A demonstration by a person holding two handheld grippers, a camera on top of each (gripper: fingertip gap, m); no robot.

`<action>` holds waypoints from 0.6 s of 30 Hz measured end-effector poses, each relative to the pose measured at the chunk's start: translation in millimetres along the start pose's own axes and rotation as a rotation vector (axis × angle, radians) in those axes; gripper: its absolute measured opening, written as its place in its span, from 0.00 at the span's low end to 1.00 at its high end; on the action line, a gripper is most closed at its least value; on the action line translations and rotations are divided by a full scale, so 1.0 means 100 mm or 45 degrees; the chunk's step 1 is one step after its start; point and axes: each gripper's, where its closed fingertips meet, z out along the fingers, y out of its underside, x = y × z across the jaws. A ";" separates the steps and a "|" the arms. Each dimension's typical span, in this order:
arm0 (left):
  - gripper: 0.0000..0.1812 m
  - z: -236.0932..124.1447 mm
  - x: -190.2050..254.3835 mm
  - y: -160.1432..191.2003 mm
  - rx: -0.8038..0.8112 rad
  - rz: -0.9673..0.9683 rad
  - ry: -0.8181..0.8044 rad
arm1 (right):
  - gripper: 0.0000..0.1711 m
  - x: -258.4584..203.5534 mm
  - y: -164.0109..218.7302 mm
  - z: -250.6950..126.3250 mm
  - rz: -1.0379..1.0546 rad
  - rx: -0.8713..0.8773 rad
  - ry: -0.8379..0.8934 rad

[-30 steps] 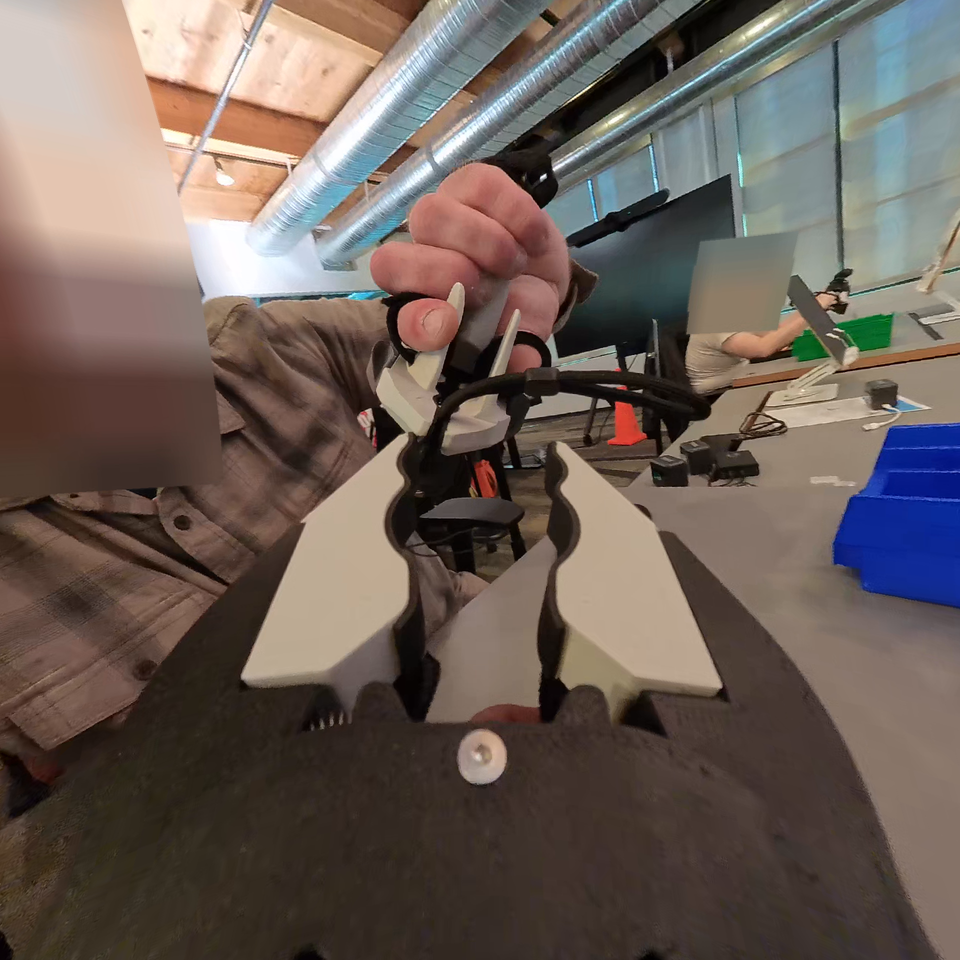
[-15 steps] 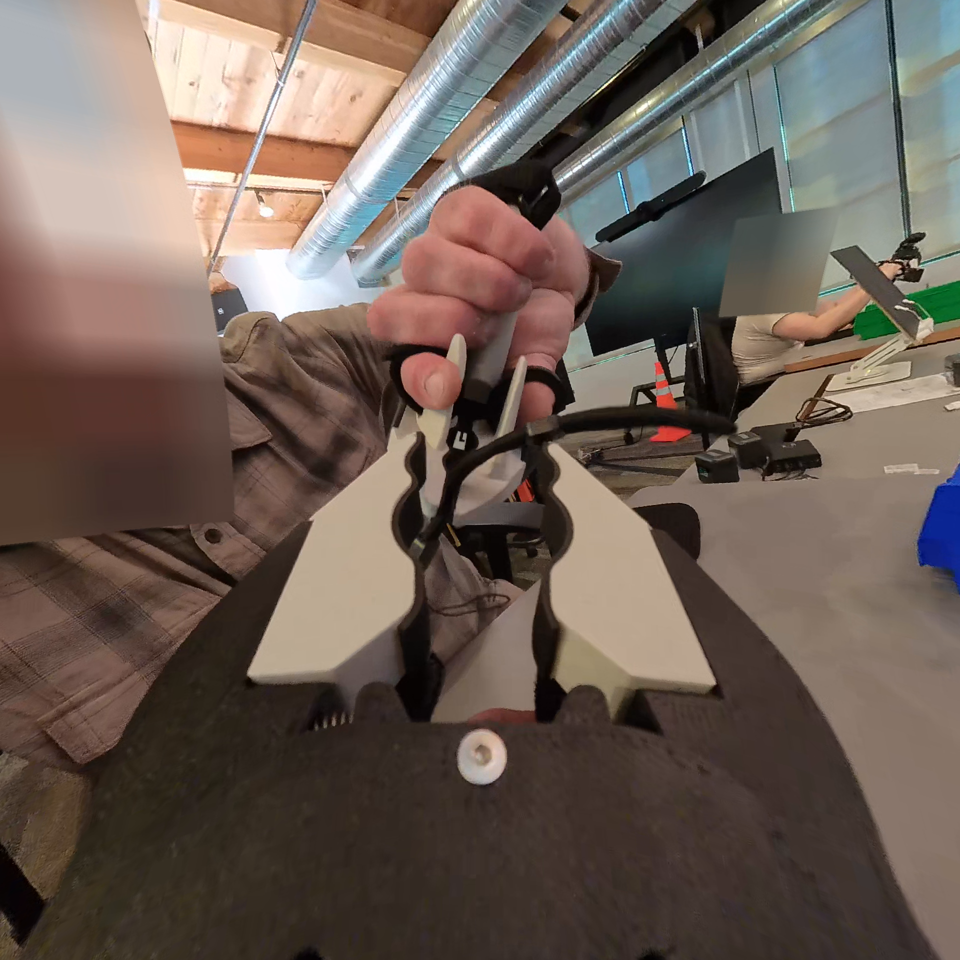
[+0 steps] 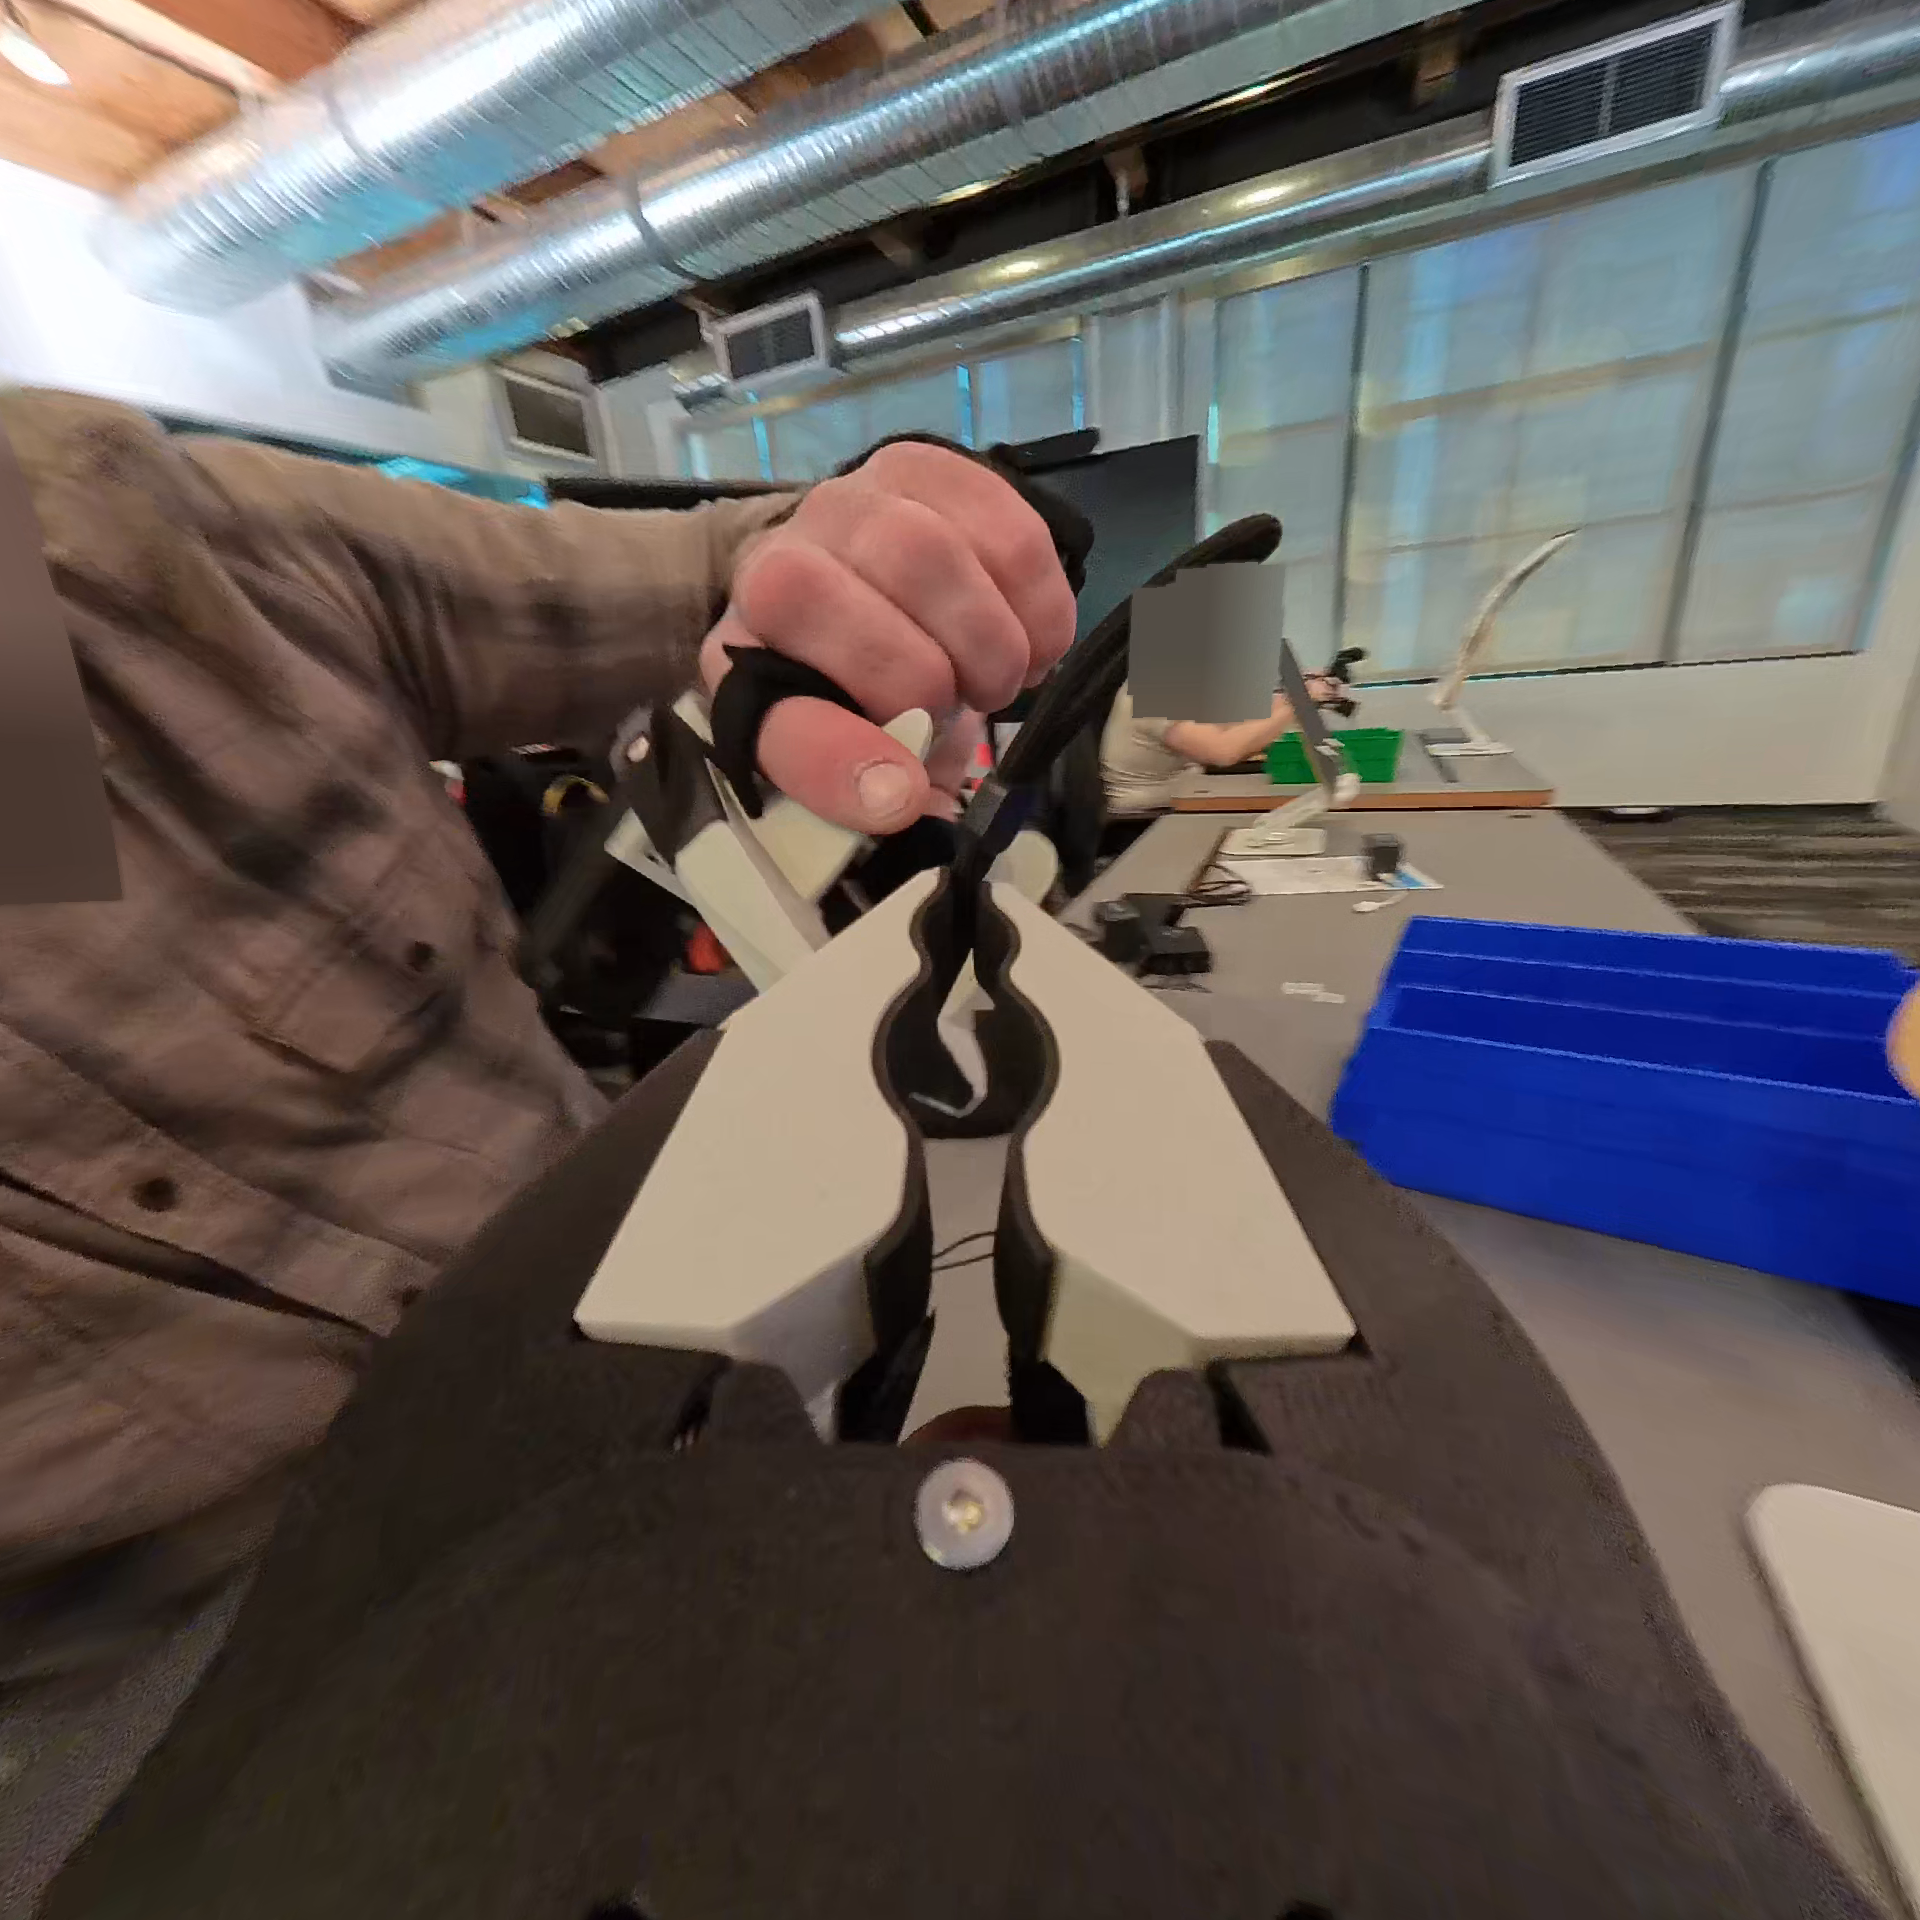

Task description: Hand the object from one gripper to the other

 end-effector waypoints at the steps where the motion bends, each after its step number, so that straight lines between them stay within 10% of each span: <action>1: 0.20 -0.03 0.01 0.00 0.008 -0.141 0.040 | 0.00 0.02 -0.02 -0.02 -0.041 0.001 0.029; 11: 0.30 -0.29 -0.18 0.33 0.285 -1.959 0.161 | 0.00 -0.11 -0.11 -0.06 -0.428 -0.106 0.108; 18: 0.19 -0.15 -0.35 0.15 0.603 -2.251 0.129 | 0.00 -0.18 0.03 0.06 -0.505 -0.194 0.085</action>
